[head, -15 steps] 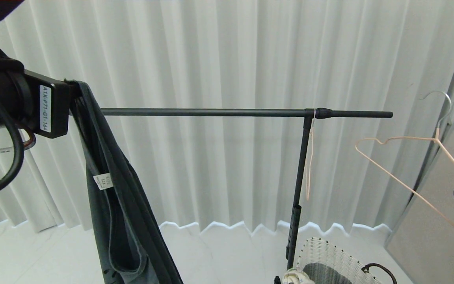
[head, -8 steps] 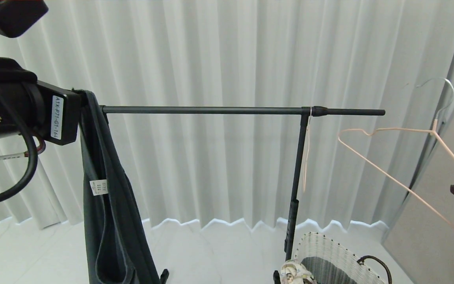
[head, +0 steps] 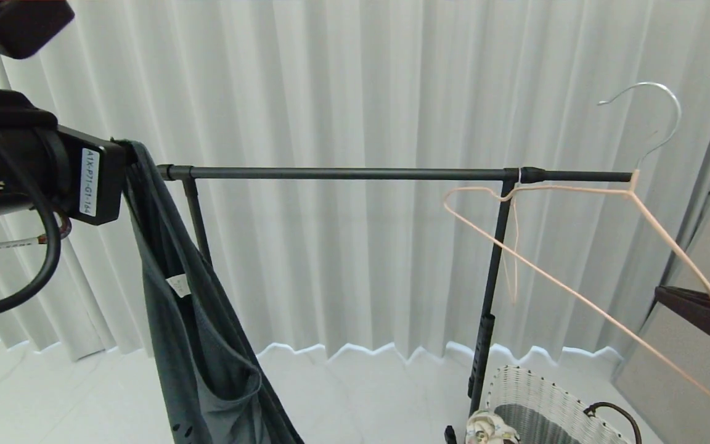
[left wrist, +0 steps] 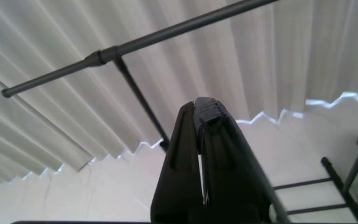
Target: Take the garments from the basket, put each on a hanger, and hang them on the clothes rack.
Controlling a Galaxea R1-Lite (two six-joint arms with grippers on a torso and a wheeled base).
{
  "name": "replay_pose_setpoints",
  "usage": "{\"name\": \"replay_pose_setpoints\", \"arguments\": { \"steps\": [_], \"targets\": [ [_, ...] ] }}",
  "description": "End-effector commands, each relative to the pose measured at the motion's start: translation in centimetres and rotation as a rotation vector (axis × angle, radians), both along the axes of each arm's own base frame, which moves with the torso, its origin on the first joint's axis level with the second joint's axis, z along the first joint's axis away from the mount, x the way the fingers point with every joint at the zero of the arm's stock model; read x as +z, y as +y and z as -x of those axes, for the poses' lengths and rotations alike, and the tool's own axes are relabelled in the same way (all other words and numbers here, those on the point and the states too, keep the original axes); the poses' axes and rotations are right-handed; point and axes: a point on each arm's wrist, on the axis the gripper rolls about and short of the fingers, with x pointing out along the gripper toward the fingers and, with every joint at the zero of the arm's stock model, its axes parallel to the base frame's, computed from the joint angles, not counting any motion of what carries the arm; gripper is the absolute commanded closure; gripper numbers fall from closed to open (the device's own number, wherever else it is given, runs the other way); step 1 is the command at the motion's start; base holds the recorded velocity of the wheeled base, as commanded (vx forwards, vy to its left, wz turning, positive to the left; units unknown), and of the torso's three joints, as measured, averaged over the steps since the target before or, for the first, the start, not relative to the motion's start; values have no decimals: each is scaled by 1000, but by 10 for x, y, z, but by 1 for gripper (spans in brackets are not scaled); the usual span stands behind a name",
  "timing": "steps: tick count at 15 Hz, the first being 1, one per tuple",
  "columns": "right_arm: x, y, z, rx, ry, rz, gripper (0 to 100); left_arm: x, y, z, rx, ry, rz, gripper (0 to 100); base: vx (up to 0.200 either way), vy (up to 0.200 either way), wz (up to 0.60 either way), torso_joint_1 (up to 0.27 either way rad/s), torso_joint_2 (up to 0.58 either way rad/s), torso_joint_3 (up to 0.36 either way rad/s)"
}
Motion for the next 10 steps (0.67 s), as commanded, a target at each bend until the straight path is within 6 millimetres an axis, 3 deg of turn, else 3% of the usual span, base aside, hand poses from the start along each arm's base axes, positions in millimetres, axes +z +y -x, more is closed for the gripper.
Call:
{"name": "replay_pose_setpoints", "arguments": {
  "steps": [1, 5, 10],
  "targets": [
    [-1, 17, 9, 138, 12, 4, 100, -2, -1, -3, 5, 8, -5, 100, 0, 200, 0, 7, 2, 2],
    [-6, 41, 20, 283, 80, -32, 100, -10, -6, -10, 3, 40, -24, 100, 0, 200, 0, 6, 5, 4],
    [-10, 62, 42, 450, 156, -92, 100, -24, -16, -29, 13, 91, -24, 100, 0, 0, 0, 0, 0, 0]
  ]
}}
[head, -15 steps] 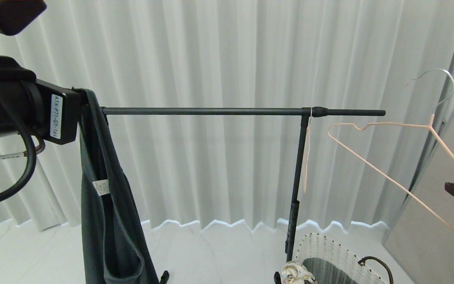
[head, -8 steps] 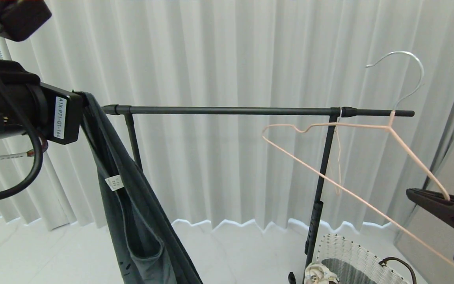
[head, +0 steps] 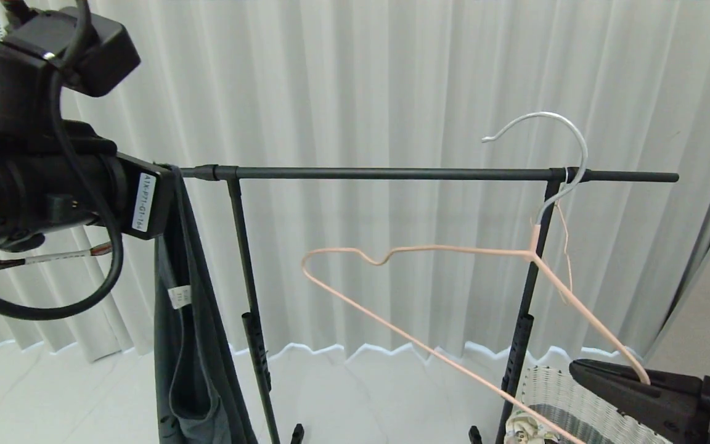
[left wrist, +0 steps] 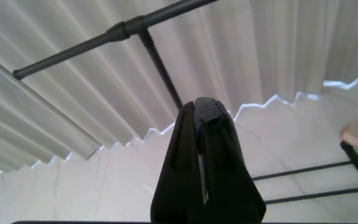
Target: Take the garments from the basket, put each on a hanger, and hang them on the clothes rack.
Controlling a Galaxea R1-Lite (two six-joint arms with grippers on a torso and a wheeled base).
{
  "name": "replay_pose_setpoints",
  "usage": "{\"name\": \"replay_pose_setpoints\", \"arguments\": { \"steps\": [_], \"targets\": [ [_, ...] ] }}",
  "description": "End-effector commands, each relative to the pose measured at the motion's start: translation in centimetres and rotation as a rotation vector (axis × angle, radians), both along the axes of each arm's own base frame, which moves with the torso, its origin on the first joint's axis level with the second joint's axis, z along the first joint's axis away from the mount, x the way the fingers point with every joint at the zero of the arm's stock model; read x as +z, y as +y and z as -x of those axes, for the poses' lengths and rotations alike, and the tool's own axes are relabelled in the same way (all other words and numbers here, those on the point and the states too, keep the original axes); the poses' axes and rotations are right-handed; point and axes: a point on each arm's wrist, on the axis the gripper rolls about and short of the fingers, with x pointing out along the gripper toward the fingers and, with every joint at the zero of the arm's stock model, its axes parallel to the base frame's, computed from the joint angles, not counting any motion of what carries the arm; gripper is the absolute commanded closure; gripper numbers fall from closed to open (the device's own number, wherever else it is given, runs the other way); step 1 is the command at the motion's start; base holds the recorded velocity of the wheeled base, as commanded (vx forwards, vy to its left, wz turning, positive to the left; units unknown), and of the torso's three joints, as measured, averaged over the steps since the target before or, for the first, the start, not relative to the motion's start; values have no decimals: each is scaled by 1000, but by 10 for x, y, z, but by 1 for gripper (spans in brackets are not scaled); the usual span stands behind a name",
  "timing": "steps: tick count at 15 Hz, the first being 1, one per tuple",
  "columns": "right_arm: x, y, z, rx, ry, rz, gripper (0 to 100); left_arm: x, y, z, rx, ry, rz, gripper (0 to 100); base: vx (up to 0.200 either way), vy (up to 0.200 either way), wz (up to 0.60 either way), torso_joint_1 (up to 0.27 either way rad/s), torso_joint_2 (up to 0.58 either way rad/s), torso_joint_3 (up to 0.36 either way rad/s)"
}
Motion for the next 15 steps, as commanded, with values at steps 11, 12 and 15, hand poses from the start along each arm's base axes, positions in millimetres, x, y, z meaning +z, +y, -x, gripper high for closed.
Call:
{"name": "replay_pose_setpoints", "arguments": {
  "steps": [11, 12, 15],
  "targets": [
    [-3, 55, -5, 73, 8, -47, 100, -15, -17, -15, 56, 64, 159, 100, 0, 0, 0, 0, 0, 0],
    [-3, 56, -6, 67, 9, -46, 100, -15, -18, -14, 46, 63, 160, 100, 0, 0, 0, 0, 0, 0],
    [-3, 62, -19, 20, 2, -58, 100, -15, -26, -9, 8, 65, 159, 100, 0, 0, 0, 0, 0, 0]
  ]
}}
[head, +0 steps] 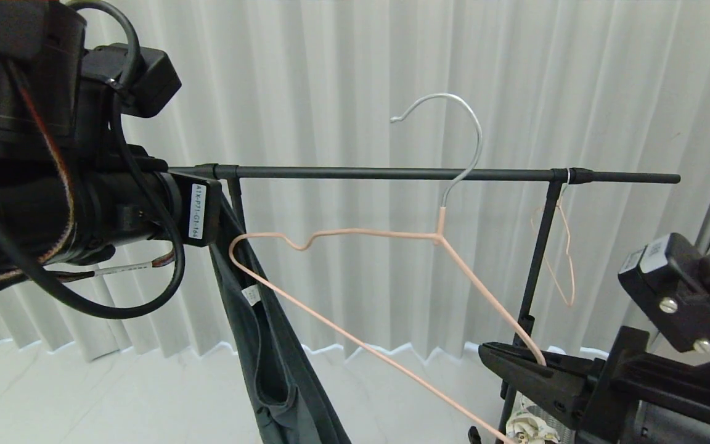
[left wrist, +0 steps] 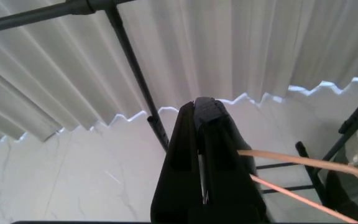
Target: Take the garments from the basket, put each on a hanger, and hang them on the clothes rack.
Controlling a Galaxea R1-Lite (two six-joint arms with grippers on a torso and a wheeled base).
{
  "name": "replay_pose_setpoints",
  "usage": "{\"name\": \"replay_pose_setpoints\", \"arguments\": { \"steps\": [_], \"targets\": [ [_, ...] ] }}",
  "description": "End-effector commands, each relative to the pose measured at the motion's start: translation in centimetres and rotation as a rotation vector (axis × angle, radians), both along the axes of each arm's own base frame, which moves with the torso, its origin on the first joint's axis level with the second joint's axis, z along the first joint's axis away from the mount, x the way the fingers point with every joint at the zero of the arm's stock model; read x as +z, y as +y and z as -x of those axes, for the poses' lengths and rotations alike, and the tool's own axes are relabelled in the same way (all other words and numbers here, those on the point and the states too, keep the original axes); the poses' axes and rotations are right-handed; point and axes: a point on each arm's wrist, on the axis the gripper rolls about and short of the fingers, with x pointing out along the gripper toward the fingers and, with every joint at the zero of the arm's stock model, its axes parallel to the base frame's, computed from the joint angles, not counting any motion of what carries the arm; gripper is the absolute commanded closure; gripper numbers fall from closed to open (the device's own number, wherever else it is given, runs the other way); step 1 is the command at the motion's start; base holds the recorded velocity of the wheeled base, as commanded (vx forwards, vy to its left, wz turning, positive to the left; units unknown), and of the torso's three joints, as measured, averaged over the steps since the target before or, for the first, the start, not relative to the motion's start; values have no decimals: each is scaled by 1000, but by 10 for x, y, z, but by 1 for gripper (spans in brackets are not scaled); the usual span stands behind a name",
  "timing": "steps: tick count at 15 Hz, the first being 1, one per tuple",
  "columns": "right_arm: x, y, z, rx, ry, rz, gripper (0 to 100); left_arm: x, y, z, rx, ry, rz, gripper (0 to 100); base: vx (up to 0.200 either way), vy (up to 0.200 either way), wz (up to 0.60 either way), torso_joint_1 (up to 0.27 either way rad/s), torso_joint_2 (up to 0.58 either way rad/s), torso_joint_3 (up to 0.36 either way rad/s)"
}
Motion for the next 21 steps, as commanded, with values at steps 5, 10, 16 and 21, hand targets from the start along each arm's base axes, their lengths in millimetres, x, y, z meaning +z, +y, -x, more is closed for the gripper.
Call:
{"name": "replay_pose_setpoints", "arguments": {
  "steps": [5, 10, 16, 21],
  "targets": [
    [-6, 19, -12, -27, -4, -5, 100, -1, -5, 1, -10, 4, 5, 100, 0, 0, 0, 0, 0, 0],
    [-8, 32, -25, -66, -2, 13, 100, -7, -9, -9, 156, -15, -4, 100, 0, 0, 0, 0, 0, 0],
    [-3, 42, -42, -141, -16, 8, 100, -9, -10, -12, 168, -6, -19, 100, 0, 0, 0, 0, 0, 0],
    [-6, 48, -52, -188, -19, 24, 100, -10, -13, -23, 224, -17, -44, 100, 0, 0, 0, 0, 0, 0]
  ]
}}
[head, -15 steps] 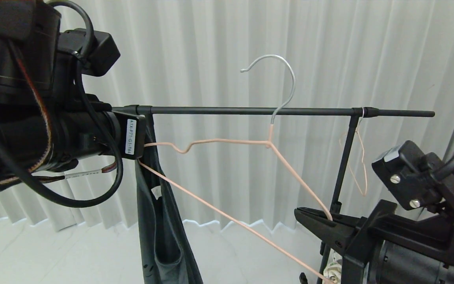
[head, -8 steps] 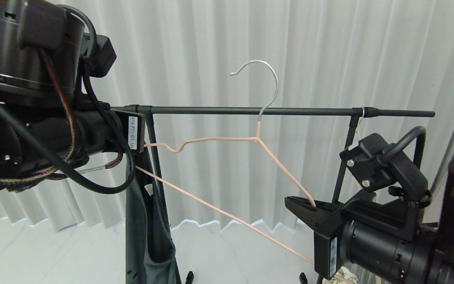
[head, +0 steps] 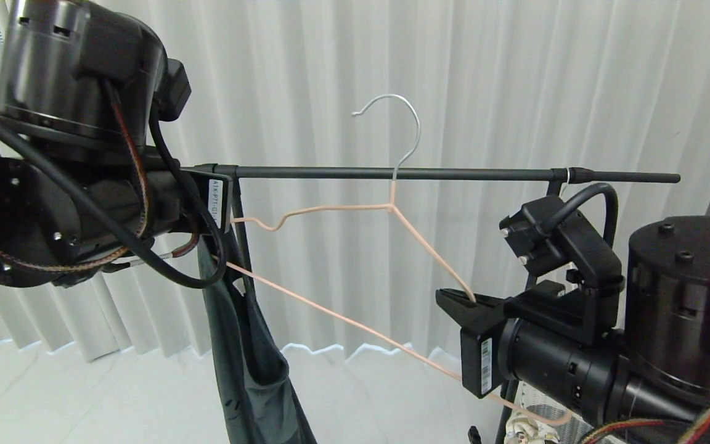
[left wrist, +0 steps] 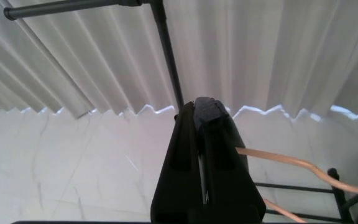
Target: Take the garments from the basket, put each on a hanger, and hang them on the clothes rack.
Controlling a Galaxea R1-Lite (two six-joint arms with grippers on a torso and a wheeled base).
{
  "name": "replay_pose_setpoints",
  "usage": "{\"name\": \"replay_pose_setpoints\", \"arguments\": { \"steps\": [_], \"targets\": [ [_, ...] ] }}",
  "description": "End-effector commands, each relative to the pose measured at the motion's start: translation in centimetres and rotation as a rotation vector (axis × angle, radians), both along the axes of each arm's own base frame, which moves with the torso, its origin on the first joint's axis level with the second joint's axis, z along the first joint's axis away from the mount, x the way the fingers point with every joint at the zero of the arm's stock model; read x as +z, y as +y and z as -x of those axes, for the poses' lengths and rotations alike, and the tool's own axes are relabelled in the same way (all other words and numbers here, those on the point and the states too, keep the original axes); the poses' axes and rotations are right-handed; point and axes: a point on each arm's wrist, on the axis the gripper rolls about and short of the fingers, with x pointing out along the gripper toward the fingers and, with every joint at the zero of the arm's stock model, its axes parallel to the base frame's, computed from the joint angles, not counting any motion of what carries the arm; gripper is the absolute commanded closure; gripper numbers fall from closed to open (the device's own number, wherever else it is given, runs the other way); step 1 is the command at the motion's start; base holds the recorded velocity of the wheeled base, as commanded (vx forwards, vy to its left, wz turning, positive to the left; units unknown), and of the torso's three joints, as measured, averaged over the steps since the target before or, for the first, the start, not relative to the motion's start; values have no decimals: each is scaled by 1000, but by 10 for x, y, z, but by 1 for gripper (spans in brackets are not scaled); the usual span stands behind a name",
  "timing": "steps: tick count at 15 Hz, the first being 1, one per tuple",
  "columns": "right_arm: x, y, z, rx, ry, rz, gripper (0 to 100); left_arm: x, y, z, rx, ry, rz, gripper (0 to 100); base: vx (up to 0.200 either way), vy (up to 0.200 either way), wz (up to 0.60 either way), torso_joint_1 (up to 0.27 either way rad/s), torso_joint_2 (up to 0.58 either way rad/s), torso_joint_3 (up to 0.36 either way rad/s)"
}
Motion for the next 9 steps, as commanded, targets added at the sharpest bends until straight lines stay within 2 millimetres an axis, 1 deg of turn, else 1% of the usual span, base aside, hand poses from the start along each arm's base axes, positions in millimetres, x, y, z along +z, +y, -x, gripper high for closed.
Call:
{"name": "replay_pose_setpoints", "arguments": {
  "steps": [1, 2, 5, 7, 9],
  "targets": [
    [-2, 0, -7, -22, 2, 9, 100, -4, -2, -8, 18, 12, -12, 100, 0, 0, 0, 0, 0, 0],
    [-2, -1, -9, -33, 1, 8, 100, -3, -1, -12, 41, 7, -16, 100, 0, 0, 0, 0, 0, 0],
    [-1, 0, -19, -84, -6, 10, 100, -4, -5, -13, 32, 9, -19, 100, 0, 0, 0, 0, 0, 0],
    [1, 3, -24, -108, -13, 7, 100, -8, -11, -17, 29, 20, -31, 100, 0, 0, 0, 0, 0, 0],
    [-1, 9, -26, -107, -12, 13, 100, -8, -21, -19, 11, 16, -30, 100, 0, 0, 0, 0, 0, 0]
  ]
}}
